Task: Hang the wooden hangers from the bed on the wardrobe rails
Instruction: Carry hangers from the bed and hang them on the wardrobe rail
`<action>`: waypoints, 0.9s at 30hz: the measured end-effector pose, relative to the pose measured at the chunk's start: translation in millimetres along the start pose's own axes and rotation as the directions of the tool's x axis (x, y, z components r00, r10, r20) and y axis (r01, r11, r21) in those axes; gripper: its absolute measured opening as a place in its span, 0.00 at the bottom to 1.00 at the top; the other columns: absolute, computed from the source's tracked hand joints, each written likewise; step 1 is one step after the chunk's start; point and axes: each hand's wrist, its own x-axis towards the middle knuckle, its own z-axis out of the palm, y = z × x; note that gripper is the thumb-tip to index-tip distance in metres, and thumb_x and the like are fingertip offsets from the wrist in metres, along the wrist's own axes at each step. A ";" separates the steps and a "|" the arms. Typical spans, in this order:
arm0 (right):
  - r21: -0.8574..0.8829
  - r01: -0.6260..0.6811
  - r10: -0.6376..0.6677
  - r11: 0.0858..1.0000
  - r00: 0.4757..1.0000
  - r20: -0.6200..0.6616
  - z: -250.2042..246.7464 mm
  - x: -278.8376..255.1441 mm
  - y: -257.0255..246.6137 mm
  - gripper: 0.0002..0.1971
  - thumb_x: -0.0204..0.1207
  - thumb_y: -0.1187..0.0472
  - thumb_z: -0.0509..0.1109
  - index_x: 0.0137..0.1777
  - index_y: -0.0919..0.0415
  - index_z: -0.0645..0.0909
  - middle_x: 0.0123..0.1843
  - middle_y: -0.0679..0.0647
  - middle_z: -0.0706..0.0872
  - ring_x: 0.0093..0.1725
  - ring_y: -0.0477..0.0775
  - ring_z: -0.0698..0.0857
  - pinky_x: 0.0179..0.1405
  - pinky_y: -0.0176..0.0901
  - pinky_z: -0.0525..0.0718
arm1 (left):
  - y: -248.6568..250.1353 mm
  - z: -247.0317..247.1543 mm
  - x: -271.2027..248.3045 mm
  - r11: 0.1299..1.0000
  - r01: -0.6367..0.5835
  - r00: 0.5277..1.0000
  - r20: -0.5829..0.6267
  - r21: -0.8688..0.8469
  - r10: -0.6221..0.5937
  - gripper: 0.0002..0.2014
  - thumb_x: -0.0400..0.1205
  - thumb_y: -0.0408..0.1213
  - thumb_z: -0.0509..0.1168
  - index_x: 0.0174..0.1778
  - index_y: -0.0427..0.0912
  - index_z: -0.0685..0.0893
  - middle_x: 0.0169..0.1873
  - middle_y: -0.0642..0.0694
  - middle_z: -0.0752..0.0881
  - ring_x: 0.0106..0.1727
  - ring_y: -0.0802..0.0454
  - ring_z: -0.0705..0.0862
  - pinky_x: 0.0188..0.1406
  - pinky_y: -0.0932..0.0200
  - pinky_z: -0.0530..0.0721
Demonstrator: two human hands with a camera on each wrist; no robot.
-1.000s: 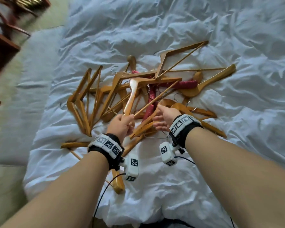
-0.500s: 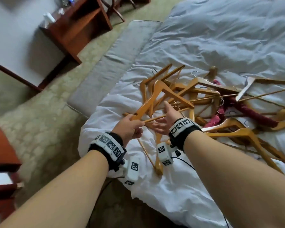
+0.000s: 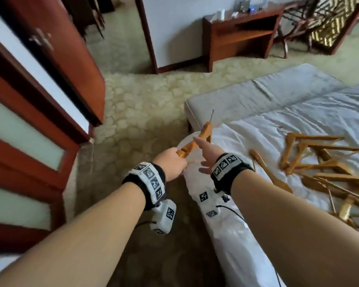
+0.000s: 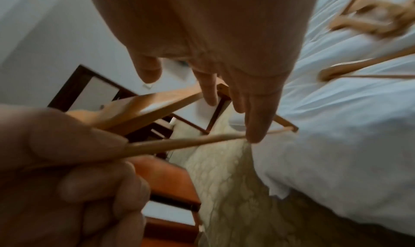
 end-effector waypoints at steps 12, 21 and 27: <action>-0.380 -0.045 0.101 0.924 0.986 0.130 264.3 -31.5 42.9 0.11 0.80 0.60 0.71 0.38 0.64 0.78 0.26 0.58 0.86 0.27 0.56 0.87 0.31 0.46 0.89 | -226.5 -113.2 -108.4 0.953 0.214 0.956 0.248 -0.215 -0.158 0.28 0.79 0.54 0.74 0.69 0.50 0.68 0.51 0.47 0.84 0.47 0.50 0.88 0.40 0.55 0.87; -0.429 0.058 0.078 0.902 0.953 0.292 361.7 -76.4 96.3 0.04 0.79 0.72 0.68 0.49 0.69 0.74 0.31 0.65 0.81 0.28 0.62 0.85 0.45 0.65 0.88 | -327.4 -154.6 -180.1 0.426 0.172 0.923 -0.005 -0.888 -0.384 0.11 0.85 0.48 0.68 0.51 0.44 0.83 0.42 0.46 0.82 0.39 0.50 0.82 0.36 0.55 0.78; -0.402 0.155 0.051 0.903 0.888 0.457 386.2 -120.0 118.3 0.05 0.83 0.72 0.64 0.54 0.64 0.72 0.46 0.64 0.81 0.37 0.62 0.86 0.49 0.67 0.88 | -342.2 -161.0 -208.0 0.256 0.079 0.875 -0.056 -0.964 -0.481 0.14 0.85 0.51 0.68 0.53 0.43 0.81 0.45 0.43 0.84 0.50 0.43 0.84 0.58 0.48 0.83</action>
